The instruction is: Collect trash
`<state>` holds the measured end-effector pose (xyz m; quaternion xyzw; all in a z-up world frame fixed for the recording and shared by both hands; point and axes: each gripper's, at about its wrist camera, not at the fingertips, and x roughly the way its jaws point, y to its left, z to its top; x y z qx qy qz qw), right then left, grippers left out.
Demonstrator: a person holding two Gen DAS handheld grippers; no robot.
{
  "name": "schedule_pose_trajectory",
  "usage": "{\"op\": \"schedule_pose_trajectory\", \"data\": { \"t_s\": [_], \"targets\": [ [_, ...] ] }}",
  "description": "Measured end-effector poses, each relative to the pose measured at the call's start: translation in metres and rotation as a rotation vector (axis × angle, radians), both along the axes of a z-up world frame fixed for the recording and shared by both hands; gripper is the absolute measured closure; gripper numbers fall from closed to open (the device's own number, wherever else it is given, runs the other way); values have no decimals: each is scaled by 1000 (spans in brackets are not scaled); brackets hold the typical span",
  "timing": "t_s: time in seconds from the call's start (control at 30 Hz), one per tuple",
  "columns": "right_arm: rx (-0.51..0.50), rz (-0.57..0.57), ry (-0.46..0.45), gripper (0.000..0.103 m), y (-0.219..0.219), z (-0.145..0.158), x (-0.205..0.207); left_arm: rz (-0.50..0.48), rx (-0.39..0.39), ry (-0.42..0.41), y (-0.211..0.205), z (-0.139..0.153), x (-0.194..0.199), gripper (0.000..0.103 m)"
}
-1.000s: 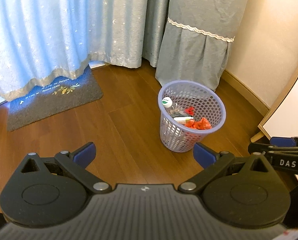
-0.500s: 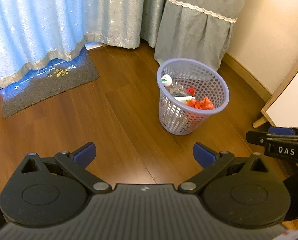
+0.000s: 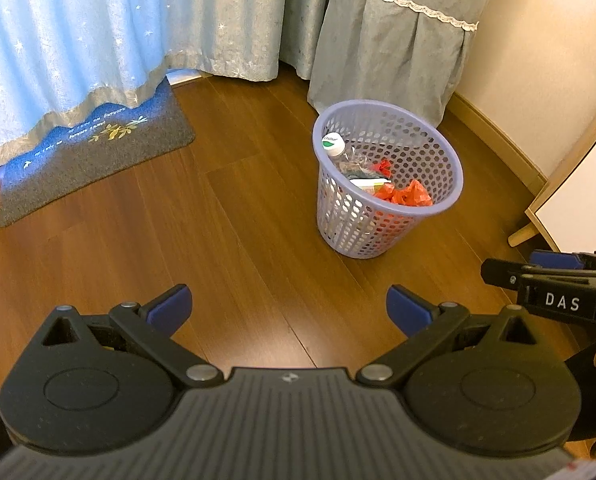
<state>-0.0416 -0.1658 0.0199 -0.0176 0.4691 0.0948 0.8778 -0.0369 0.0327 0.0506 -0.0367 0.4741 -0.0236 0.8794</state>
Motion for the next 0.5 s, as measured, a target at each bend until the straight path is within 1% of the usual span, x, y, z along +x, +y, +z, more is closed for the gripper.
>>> {"op": "schedule_pose_trajectory", "data": {
  "t_s": [0.5],
  "targets": [
    [-7, 3, 9, 45, 1, -2, -1, 7, 3, 5, 0, -3, 1, 1]
  ]
}}
